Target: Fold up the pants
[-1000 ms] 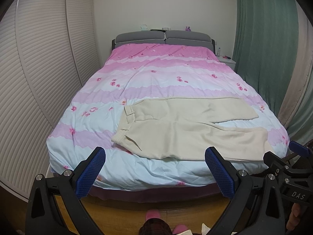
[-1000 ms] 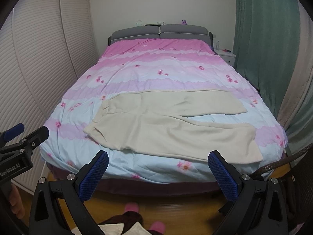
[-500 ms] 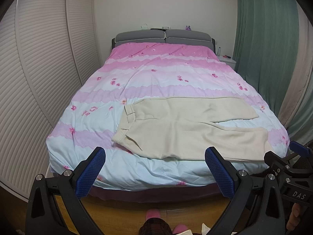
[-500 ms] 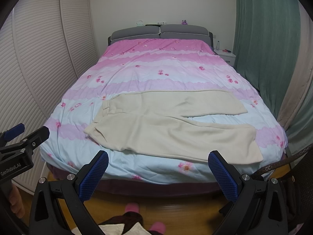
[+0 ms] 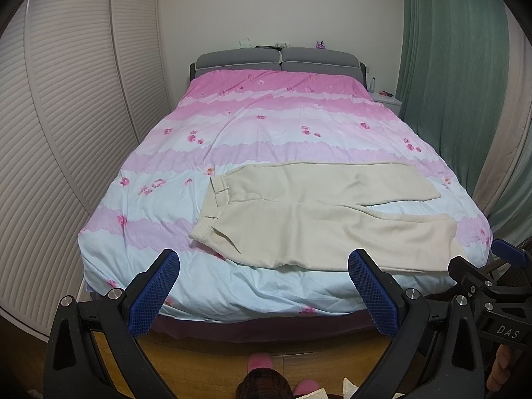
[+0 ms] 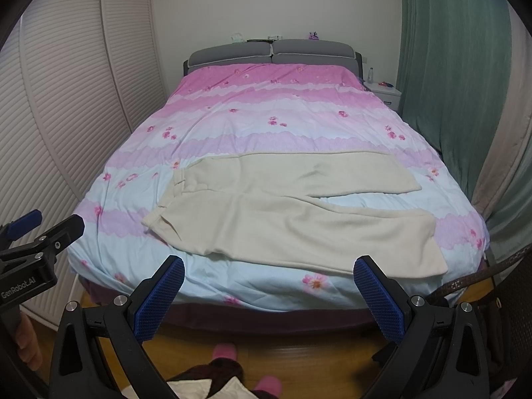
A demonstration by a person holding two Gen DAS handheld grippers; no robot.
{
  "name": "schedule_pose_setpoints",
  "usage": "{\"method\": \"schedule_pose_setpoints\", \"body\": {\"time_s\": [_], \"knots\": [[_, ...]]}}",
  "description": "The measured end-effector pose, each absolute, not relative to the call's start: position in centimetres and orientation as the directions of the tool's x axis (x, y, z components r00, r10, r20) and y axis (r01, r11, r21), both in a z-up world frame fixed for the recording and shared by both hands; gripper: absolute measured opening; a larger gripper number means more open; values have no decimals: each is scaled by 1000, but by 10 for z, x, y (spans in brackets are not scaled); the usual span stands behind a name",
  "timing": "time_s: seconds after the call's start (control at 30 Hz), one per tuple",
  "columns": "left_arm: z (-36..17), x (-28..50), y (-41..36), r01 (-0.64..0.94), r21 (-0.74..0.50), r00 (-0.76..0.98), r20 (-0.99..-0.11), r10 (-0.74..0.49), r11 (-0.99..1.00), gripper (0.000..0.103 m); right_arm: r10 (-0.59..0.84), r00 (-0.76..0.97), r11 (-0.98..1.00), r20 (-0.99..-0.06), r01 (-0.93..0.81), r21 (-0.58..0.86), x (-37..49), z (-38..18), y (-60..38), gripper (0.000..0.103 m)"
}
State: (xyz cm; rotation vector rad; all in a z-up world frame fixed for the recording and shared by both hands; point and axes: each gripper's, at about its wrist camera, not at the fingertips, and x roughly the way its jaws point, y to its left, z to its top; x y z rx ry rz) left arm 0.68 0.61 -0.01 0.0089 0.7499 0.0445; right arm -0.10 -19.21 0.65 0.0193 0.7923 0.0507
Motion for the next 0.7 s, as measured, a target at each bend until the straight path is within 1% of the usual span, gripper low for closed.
{"method": "schedule_pose_setpoints", "body": {"time_s": [0.53, 0.7], "knots": [[-5, 18, 0, -60, 40, 709, -702, 71, 997, 103, 79, 680, 997, -729, -61, 52, 11, -2, -195, 103], [-14, 26, 7, -82, 62, 698, -709, 102, 995, 103, 87, 669, 996, -738, -68, 55, 20, -8, -196, 103]]}}
